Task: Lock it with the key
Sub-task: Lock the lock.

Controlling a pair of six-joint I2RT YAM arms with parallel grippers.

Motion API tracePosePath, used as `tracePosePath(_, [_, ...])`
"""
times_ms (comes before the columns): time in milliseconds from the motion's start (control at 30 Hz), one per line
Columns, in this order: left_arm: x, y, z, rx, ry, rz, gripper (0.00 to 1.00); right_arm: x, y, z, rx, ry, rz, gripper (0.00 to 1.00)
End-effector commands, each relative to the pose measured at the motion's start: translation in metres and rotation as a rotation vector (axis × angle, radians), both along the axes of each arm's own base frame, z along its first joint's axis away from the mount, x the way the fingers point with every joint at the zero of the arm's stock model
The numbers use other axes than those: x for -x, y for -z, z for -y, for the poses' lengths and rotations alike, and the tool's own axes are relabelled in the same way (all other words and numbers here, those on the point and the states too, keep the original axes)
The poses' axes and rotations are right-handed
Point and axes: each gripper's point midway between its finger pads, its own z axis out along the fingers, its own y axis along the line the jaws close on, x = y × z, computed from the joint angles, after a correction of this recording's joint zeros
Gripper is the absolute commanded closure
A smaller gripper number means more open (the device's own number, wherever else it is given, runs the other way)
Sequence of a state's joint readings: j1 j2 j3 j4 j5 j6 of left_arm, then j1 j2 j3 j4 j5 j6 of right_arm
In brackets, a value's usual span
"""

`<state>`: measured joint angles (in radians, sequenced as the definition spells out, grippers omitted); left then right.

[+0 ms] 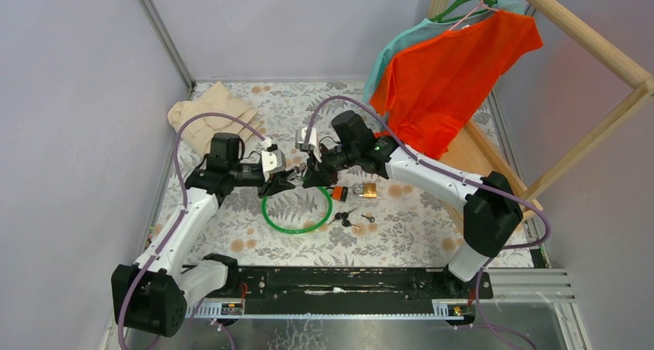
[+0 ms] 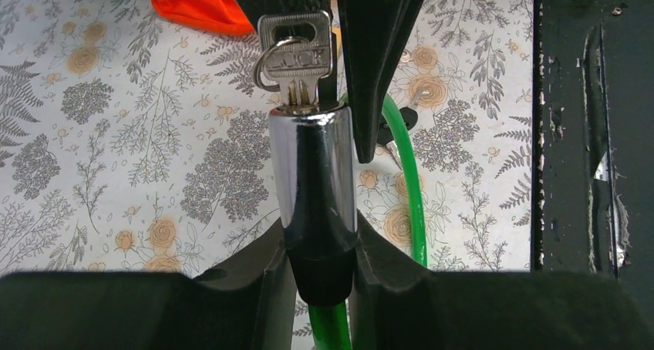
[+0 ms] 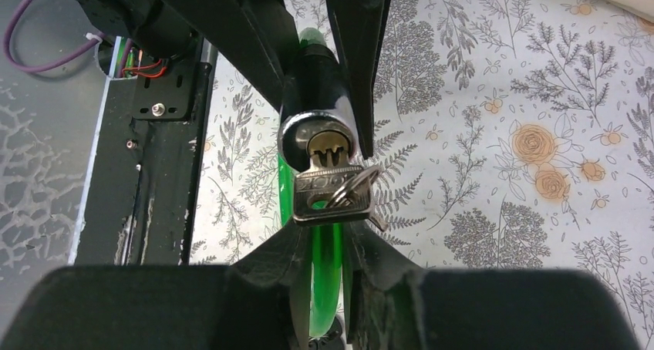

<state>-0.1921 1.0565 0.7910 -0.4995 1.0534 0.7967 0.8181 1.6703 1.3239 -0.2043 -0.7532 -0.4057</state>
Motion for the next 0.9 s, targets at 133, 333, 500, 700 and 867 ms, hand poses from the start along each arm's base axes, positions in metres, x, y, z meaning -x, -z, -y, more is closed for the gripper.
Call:
tracePosePath(133, [-0.019,-0.027,0.008,0.002,0.032,0.145,1.00,-0.025,-0.056,-0.015,-0.096,0.034,0.195,0.82])
tracePosePath(333, [-0.035,-0.031,0.006,-0.064,0.070,0.263,1.00,-0.057,-0.062,-0.011,-0.054,0.128,0.335,0.82])
tracePosePath(500, [-0.032,-0.015,0.002,-0.096,0.069,0.261,1.00,-0.056,-0.038,-0.013,-0.026,0.121,0.297,0.82])
tracePosePath(700, [-0.016,0.008,0.000,-0.100,0.070,0.199,1.00,-0.037,-0.020,-0.011,-0.035,0.095,0.199,0.79])
tracePosePath(867, [-0.009,0.014,0.000,-0.073,0.037,0.119,1.00,-0.032,-0.021,-0.010,-0.031,0.097,0.154,0.76])
